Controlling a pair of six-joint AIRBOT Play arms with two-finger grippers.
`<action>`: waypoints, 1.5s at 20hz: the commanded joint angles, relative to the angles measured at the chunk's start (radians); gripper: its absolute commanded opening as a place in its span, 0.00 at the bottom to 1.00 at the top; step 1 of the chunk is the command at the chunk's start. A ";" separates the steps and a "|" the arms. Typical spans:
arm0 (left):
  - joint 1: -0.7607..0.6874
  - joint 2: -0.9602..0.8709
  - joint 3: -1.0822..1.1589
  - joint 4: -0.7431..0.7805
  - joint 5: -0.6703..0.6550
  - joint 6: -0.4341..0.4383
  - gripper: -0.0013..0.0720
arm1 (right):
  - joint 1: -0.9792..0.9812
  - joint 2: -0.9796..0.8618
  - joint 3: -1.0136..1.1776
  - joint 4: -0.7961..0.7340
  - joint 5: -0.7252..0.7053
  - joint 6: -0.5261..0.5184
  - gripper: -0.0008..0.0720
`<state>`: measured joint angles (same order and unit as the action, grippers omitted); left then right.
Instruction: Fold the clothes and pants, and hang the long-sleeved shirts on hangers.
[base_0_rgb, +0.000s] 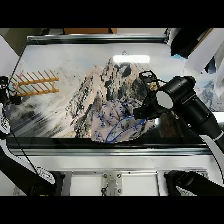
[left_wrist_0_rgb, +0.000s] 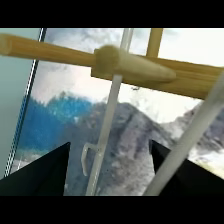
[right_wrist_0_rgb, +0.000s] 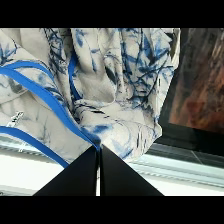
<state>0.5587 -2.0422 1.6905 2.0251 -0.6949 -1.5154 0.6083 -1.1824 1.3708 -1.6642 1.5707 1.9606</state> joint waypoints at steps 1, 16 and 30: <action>0.000 -0.002 0.000 -0.002 0.007 0.000 0.77 | 0.000 0.000 0.000 0.000 0.000 0.000 0.03; 0.000 0.050 0.000 -0.002 -0.033 0.000 0.04 | 0.000 0.000 0.000 0.000 0.000 0.000 0.03; -0.163 0.391 -0.003 -0.013 -0.189 0.001 0.04 | 0.000 0.000 0.000 0.000 0.000 0.000 0.03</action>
<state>0.4469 -1.7294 1.6878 2.0201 -0.8387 -1.5196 0.6079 -1.1824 1.3708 -1.6642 1.5707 1.9606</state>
